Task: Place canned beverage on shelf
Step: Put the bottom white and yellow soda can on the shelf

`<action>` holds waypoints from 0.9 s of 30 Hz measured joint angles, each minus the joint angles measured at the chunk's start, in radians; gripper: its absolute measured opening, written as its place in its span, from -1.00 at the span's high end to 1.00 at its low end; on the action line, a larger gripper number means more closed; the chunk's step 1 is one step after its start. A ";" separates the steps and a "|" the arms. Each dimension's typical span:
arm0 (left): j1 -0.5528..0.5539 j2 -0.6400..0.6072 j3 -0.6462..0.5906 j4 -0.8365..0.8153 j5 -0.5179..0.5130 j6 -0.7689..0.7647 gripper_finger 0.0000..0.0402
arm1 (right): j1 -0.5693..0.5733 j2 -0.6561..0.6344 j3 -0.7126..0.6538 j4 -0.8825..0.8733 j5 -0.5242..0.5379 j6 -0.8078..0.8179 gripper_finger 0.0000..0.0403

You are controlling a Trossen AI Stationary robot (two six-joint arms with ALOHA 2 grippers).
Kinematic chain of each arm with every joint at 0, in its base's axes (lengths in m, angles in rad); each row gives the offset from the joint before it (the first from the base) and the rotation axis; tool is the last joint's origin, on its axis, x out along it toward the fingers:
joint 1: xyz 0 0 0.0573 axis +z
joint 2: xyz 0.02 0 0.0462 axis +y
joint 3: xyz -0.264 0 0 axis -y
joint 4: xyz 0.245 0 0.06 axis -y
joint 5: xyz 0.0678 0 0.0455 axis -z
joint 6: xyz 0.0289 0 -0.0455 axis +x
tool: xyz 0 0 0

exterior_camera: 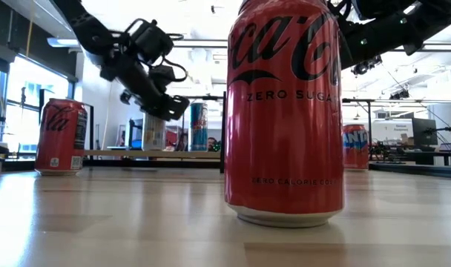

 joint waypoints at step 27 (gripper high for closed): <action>0.098 -0.312 0.314 -0.520 0.377 0.346 1.00 | 0.000 0.000 0.000 0.011 0.000 0.009 1.00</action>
